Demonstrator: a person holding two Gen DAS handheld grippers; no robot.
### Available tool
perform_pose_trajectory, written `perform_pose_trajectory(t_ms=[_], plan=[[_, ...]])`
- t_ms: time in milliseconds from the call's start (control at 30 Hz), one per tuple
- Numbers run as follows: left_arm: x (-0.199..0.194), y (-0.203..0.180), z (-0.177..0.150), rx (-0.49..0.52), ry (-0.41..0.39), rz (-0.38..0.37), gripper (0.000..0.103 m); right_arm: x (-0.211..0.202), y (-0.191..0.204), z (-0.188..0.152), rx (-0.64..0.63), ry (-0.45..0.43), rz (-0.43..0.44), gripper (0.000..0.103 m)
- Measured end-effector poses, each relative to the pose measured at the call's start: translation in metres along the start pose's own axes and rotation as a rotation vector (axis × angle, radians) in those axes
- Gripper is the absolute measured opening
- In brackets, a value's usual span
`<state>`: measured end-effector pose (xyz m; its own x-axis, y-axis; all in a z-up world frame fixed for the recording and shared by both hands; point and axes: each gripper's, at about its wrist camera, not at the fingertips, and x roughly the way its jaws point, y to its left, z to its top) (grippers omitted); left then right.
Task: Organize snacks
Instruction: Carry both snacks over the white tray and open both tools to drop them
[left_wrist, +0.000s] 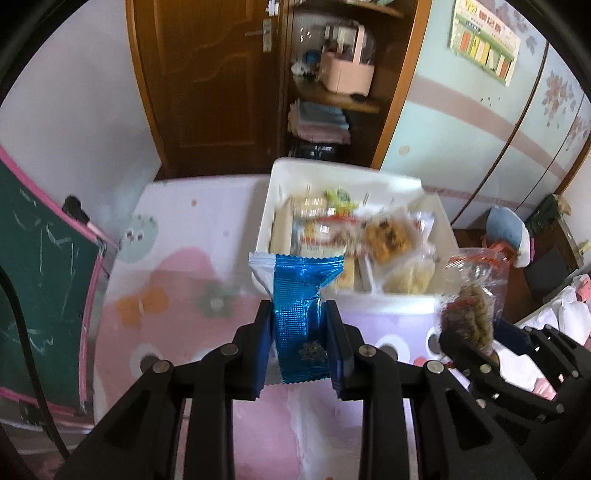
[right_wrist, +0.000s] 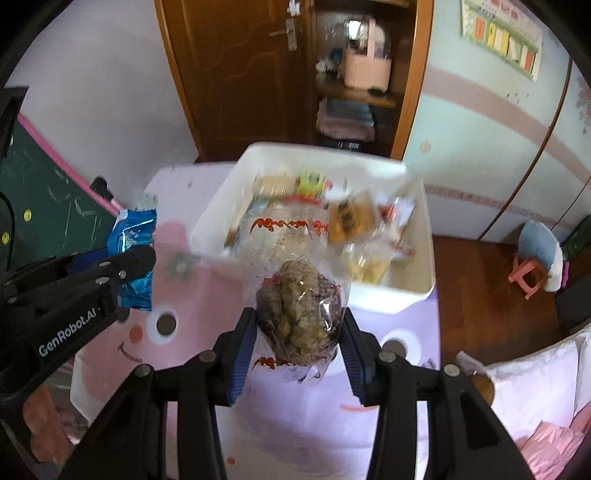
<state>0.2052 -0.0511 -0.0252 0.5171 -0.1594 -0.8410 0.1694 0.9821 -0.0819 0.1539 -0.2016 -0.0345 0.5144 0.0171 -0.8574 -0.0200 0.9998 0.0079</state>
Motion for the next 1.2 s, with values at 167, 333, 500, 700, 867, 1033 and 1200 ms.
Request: perform_pose_trajectory(t_ms=[167, 333, 500, 700, 867, 1033, 1200], plan=[[-0.003, -0.005, 0.036, 0.023, -0.043, -0.005, 0.025, -0.014, -0.012, 0.035, 0.017, -0.068, -0.036, 0.045], [0.004, -0.015, 0.067, 0.054, -0.068, -0.003, 0.025, -0.02, -0.02, 0.066, 0.031, -0.125, -0.065, 0.045], [0.017, -0.02, 0.09, 0.071, -0.078, -0.005, 0.025, -0.018, -0.027, 0.094, 0.058, -0.161, -0.094, 0.045], [0.039, -0.023, 0.108, 0.091, -0.072, -0.006, 0.025, -0.005, -0.035, 0.117, 0.09, -0.169, -0.121, 0.045], [0.057, -0.024, 0.116, 0.1, -0.054, -0.006, 0.025, 0.011, -0.039, 0.123, 0.112, -0.142, -0.13, 0.045], [0.07, -0.026, 0.118, 0.106, -0.039, -0.005, 0.025, 0.024, -0.04, 0.122, 0.121, -0.112, -0.133, 0.045], [0.079, -0.027, 0.12, 0.117, -0.031, 0.0, 0.025, 0.038, -0.04, 0.123, 0.124, -0.086, -0.137, 0.045]])
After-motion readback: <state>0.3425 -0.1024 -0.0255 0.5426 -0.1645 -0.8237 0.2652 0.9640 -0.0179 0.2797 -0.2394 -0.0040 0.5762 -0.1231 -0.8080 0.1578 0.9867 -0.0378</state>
